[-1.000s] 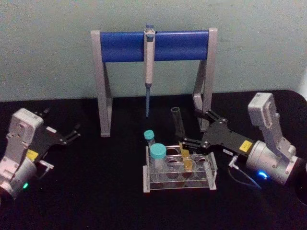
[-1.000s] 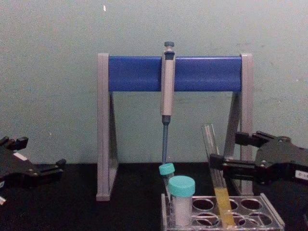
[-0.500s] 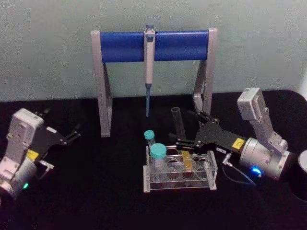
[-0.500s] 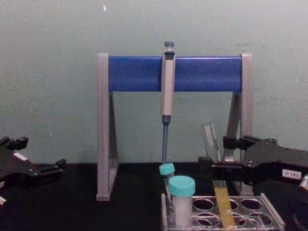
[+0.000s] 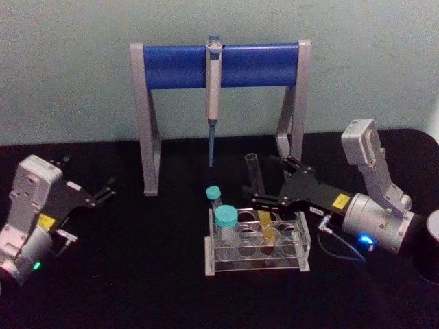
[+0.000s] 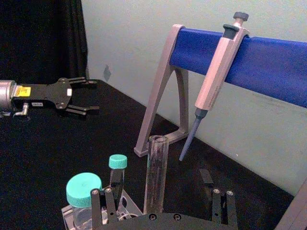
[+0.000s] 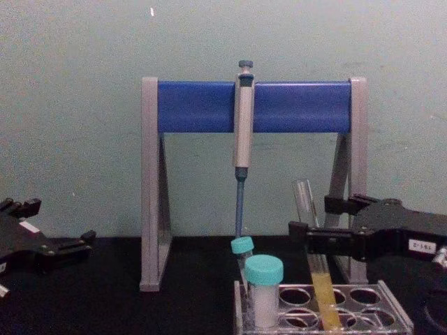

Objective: Pick up the test tube from the test tube rack, shake it, then place it back into the test tube rack.

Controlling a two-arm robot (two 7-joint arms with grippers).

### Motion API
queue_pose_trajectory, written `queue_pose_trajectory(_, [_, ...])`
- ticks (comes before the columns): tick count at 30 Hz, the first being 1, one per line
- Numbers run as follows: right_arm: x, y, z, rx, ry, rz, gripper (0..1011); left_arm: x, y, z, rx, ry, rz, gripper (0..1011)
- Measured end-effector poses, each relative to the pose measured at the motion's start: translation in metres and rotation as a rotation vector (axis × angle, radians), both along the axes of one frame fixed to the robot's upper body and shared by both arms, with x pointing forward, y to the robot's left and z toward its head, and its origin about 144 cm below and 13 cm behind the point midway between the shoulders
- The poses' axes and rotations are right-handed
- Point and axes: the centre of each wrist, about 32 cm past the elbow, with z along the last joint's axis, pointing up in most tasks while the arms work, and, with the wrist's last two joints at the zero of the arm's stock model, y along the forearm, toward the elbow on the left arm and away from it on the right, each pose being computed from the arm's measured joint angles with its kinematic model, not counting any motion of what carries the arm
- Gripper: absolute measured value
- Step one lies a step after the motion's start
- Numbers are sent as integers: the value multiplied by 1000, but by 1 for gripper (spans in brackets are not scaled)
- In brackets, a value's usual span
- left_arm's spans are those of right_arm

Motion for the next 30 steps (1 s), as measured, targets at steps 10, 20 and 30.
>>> queue_pose_trajectory(10, [0,0,0,0,0,-1,1000,0,0,0,0,0,0,1001])
queue_pose_trajectory(20, [0,0,0,0,0,-2,924,0,0,0,0,0,0,1001])
queue_pose_trajectory(30, [0,0,0,0,-1,-2,652,0,0,0,0,0,0,1001])
